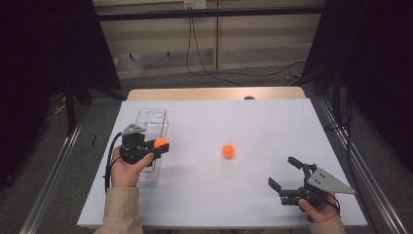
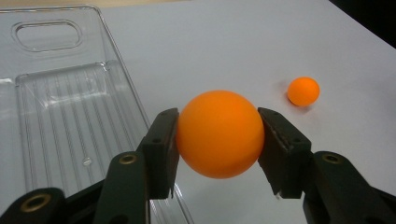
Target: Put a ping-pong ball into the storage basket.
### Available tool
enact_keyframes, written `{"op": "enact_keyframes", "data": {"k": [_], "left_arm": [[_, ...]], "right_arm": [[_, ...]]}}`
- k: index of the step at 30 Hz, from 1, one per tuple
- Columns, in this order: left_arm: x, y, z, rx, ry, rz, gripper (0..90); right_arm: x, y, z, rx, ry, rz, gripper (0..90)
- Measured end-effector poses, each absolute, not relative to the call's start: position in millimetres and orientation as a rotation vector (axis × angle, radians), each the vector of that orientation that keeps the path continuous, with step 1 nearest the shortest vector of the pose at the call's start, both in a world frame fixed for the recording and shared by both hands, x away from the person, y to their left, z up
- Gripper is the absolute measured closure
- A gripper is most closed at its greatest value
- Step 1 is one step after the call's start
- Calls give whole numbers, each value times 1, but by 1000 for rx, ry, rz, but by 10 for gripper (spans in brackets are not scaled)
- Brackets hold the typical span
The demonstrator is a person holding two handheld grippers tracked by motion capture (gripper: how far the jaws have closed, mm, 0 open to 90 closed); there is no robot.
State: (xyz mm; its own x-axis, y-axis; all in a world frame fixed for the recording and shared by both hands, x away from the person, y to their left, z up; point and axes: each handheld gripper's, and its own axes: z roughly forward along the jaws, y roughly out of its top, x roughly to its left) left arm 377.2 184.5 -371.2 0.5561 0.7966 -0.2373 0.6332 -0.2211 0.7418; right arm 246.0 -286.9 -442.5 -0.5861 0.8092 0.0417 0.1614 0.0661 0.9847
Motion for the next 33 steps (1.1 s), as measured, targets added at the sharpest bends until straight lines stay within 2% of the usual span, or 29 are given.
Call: {"op": "enact_keyframes", "data": {"k": [33], "left_arm": [[378, 197, -371, 1936, 1183, 291, 510]], "right_arm": [[246, -287, -442, 961, 1811, 1559, 24]]}}
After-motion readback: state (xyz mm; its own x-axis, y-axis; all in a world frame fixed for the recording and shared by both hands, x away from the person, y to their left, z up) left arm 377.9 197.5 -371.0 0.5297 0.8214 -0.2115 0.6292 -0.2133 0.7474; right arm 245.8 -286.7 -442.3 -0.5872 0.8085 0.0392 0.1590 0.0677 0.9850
